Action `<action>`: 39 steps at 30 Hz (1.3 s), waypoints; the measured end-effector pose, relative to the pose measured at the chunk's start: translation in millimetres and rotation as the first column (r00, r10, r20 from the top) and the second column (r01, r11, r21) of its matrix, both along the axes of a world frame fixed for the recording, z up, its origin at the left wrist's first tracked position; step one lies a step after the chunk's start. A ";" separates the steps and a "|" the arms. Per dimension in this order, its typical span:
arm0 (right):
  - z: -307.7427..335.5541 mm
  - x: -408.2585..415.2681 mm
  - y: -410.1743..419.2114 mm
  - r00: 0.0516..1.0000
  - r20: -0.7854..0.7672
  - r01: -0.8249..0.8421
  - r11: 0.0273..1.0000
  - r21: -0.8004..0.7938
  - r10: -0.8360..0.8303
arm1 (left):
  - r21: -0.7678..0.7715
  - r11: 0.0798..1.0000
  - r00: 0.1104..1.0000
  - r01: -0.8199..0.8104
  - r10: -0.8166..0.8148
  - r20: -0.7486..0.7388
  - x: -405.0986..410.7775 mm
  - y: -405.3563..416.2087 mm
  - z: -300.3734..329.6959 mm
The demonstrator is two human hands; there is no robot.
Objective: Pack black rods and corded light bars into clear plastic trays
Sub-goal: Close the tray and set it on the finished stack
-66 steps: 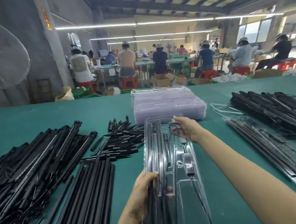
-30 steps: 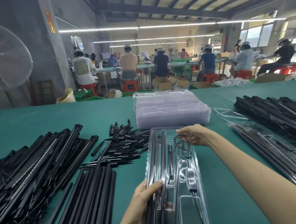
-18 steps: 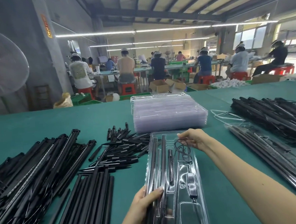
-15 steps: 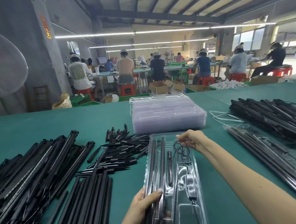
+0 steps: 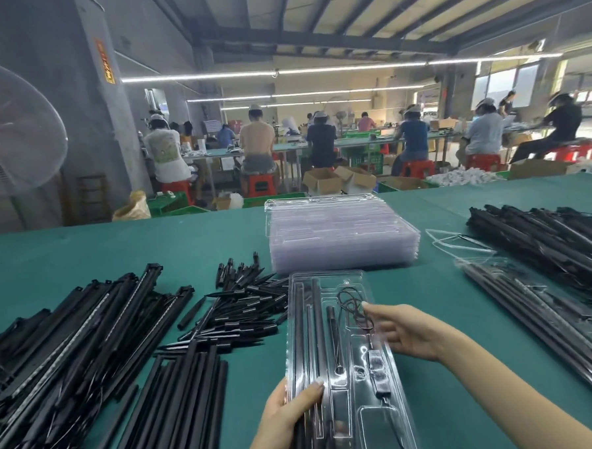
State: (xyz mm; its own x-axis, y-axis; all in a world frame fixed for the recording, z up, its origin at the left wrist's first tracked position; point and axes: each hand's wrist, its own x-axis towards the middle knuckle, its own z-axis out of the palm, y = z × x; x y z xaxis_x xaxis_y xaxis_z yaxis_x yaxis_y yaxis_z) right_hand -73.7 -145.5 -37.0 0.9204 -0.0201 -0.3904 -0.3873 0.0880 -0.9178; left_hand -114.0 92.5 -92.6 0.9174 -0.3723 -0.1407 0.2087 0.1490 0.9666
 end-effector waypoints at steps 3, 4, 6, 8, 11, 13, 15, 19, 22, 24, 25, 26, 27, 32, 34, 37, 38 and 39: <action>-7.7 -17.4 4.3 0.999 0.019 -0.028 0.997 -0.066 0.029 | 0.005 1.000 1.000 -0.011 0.011 0.004 -1.1 0.5 0.0; -11.4 -23.1 6.4 0.998 0.013 -0.054 0.996 -0.077 0.055 | 0.001 1.000 1.000 -0.026 0.026 -0.004 -1.0 1.1 -2.0; -19.2 -34.2 12.5 0.994 0.003 -0.108 0.991 -0.083 0.109 | 0.003 0.999 0.999 -0.033 0.033 -0.021 -1.5 1.2 -2.9; -26.8 -42.7 20.3 0.992 0.029 -0.117 0.990 -0.083 0.119 | 0.002 1.000 1.000 -0.031 0.031 -0.002 -2.5 2.0 0.6; -32.5 -47.8 29.2 0.992 0.123 -0.013 0.997 -0.079 0.023 | 0.009 1.000 1.000 0.022 -0.022 -0.008 -2.9 2.6 -2.1; -31.9 -49.7 31.3 0.988 0.154 0.031 0.999 -0.014 -0.028 | -0.002 0.997 0.996 0.072 -0.072 -0.053 -4.3 3.4 0.4; -31.1 -52.3 29.5 0.986 0.143 0.073 0.995 0.067 -0.082 | -0.001 0.991 0.989 0.132 -0.132 -0.061 -3.4 2.8 2.3; -32.8 -66.1 22.6 0.973 0.117 0.182 0.973 0.142 -0.199 | 0.014 0.963 0.960 0.269 -0.267 -0.086 -10.6 -5.5 6.5; -34.6 -85.8 20.8 0.965 0.088 0.217 0.944 0.247 -0.245 | 0.051 0.975 0.972 0.215 -0.209 -0.103 -16.7 -14.9 6.3; -32.2 -104.7 18.2 0.980 0.089 0.149 0.954 0.259 -0.177 | 0.089 0.983 0.985 0.161 -0.154 -0.082 -19.0 -20.2 10.1; -29.7 -115.5 16.4 0.988 0.090 0.098 0.962 0.255 -0.124 | 0.101 0.987 0.990 0.127 -0.121 -0.069 -19.6 -22.7 11.7; -26.2 -126.7 15.1 0.995 0.082 0.042 0.969 0.244 -0.064 | 0.108 0.991 0.995 0.085 -0.079 -0.059 -22.4 -25.3 15.8; -22.6 -137.7 13.2 0.997 0.074 -0.011 0.975 0.221 -0.006 | 0.107 0.993 0.998 0.043 -0.038 -0.049 -25.5 -28.6 18.8; -16.0 -178.2 0.6 0.989 0.126 -0.070 0.997 -0.018 0.072 | 0.075 0.997 1.000 -0.005 0.007 -0.024 -37.9 -58.6 32.8; -14.2 -181.2 -11.8 0.989 0.132 0.073 0.993 -0.091 -0.060 | 0.056 0.998 0.999 0.037 -0.036 -0.020 -39.6 -78.4 41.9; 2.3 -175.9 -42.8 0.973 0.128 0.200 0.979 -0.044 -0.193 | -0.024 0.995 0.992 0.102 -0.103 -0.072 -36.9 -121.2 59.1; 9.4 -173.4 -57.9 0.969 0.138 0.212 0.976 -0.046 -0.203 | -0.031 0.992 0.989 0.120 -0.122 -0.084 -35.2 -139.4 64.1; 16.2 -171.3 -74.8 0.966 0.148 0.225 0.972 -0.069 -0.213 | -0.033 0.991 0.987 0.133 -0.136 -0.086 -33.4 -158.2 69.6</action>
State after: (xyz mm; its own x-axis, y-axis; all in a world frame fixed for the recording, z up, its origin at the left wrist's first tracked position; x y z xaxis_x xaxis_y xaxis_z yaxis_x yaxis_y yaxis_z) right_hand -245.0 -220.3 -20.8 0.9348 -0.2548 -0.2474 -0.2357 0.0761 -0.9689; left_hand -147.4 -65.7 -23.0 0.8431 -0.4964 -0.2070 0.3128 0.1395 0.9395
